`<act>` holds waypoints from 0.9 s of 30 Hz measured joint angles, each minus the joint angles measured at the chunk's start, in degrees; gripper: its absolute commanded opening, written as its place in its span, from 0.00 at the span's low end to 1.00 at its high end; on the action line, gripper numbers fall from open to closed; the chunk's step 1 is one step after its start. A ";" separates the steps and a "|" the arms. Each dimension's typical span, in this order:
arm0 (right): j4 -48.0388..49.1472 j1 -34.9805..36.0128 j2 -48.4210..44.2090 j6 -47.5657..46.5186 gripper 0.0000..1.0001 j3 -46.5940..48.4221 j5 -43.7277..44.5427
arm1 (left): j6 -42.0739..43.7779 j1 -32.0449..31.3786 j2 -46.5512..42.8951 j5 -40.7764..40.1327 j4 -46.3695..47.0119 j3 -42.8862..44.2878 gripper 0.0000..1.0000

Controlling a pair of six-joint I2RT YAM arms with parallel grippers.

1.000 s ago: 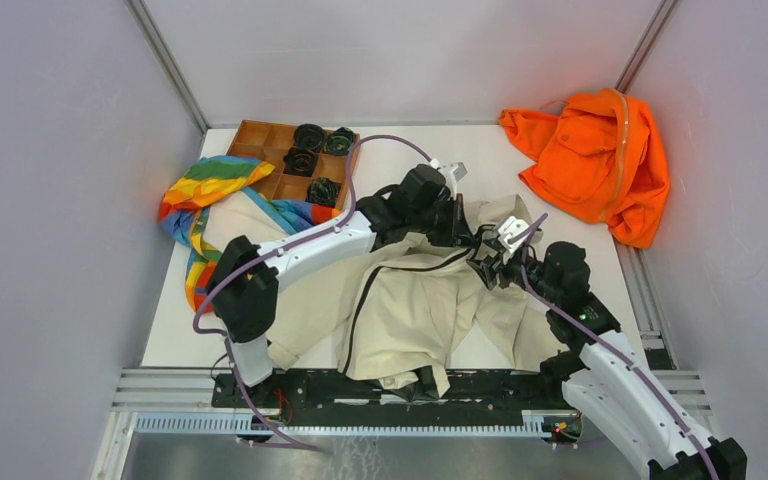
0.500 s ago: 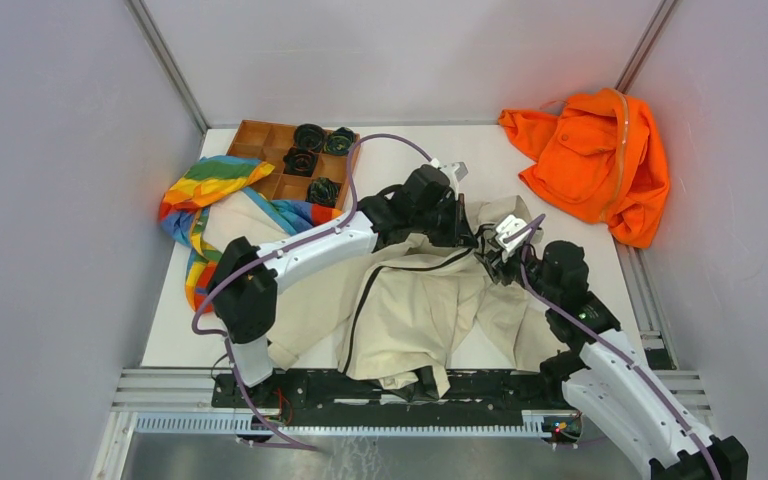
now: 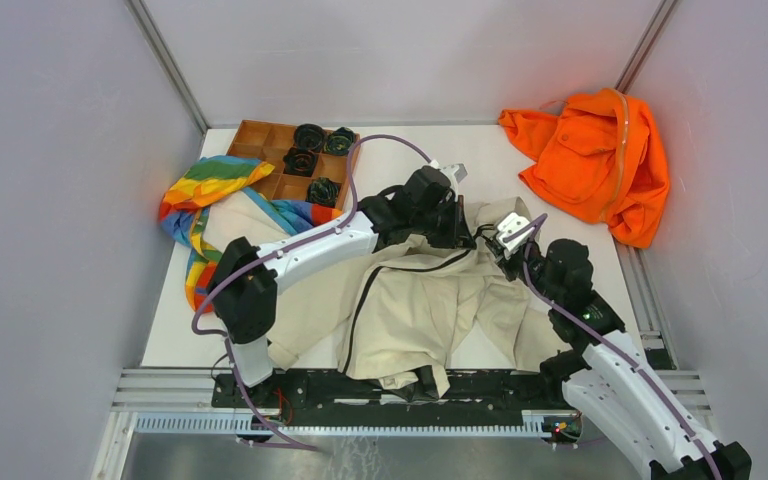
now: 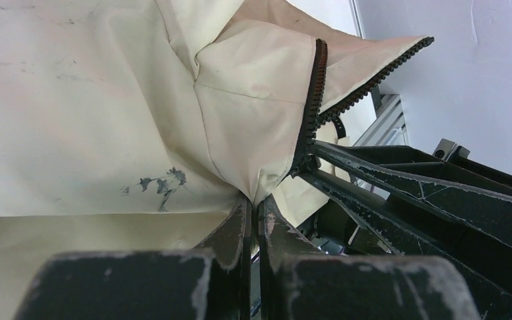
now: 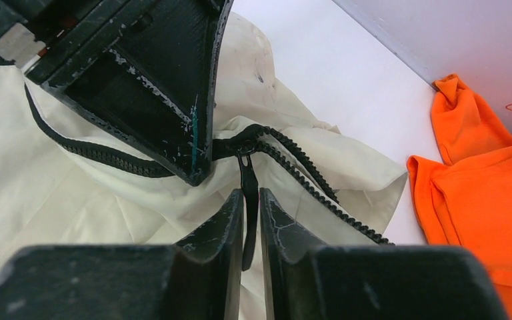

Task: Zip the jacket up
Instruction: Zip the zipper on the jacket.

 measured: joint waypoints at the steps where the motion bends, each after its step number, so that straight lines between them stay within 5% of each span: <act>1: 0.00 0.00 0.02 -0.33 0.14 0.00 0.13 | 0.00 0.00 0.00 0.00 -0.13 0.00 0.02; 7: 0.02 0.00 1.09 -2.47 0.01 0.35 0.13 | 0.00 0.00 0.00 0.04 -0.20 0.00 0.02; 12: -1.77 0.00 2.69 -7.10 0.00 2.38 0.13 | 0.00 0.02 0.00 0.20 -0.13 0.00 0.02; 18: -9.60 0.13 5.88 -18.16 0.00 9.99 0.79 | 0.00 0.70 -0.50 1.55 1.44 -0.24 0.22; 27: -18.01 0.70 9.62 -31.87 0.00 18.62 4.70 | 1.07 1.90 -0.61 6.62 4.42 -0.37 0.02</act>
